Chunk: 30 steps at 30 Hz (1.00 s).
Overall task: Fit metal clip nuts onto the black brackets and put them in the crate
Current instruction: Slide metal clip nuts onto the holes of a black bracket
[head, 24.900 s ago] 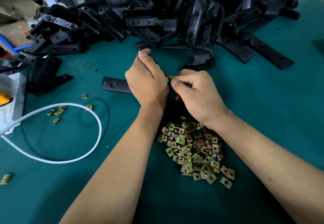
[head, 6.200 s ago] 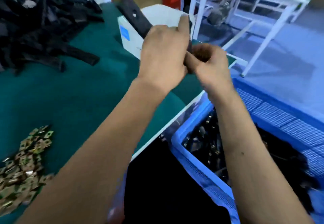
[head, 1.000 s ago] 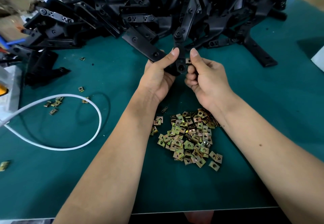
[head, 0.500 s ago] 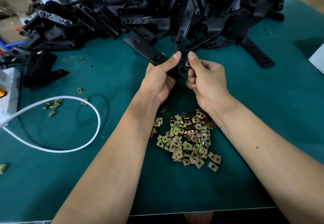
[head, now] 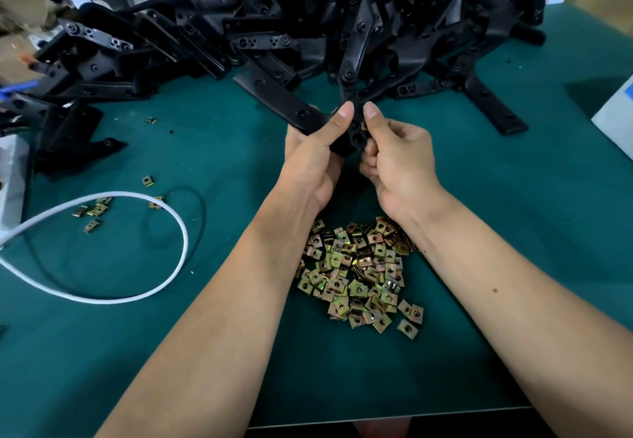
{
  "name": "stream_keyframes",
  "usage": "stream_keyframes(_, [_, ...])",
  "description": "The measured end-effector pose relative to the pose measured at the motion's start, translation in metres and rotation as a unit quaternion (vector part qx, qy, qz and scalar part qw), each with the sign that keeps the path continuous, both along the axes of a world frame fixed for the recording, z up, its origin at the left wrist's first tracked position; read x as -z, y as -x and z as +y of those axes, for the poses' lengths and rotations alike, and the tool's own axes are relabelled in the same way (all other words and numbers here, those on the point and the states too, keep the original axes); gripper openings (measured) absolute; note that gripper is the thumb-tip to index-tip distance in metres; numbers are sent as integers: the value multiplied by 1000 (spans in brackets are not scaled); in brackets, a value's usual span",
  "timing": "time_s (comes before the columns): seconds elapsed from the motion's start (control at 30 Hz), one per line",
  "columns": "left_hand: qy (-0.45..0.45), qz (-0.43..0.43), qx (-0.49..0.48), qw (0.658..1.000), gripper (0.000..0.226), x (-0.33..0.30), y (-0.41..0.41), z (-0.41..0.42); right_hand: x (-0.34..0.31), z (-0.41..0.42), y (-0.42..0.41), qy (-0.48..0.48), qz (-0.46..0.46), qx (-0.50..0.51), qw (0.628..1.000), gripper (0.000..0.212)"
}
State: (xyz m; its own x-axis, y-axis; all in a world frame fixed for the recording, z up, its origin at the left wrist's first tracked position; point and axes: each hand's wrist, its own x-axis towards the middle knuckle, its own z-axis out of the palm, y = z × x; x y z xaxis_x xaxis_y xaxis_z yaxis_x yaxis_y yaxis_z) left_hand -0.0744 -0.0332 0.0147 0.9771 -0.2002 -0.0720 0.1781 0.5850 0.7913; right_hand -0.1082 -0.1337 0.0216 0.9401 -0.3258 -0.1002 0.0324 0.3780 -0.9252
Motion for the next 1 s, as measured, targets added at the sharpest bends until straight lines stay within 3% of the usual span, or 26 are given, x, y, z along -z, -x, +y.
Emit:
stream_keyframes(0.1, [-4,-1,-13,1000,39,1,-1,-2,2,1,1,34,-1,19,999,43])
stream_keyframes(0.2, [-6,1,-21,1000,33,1,-2,0,0,-1,-1,48,6,-3,999,43])
stream_keyframes(0.43, [12,10,-38,999,40,1,-11,13,-5,-12,-2,37,37,-63,997,14])
stream_keyframes(1.0, [-10,0,-53,999,44,3,-7,5,1,-16,-3,160,-31,-51,985,25])
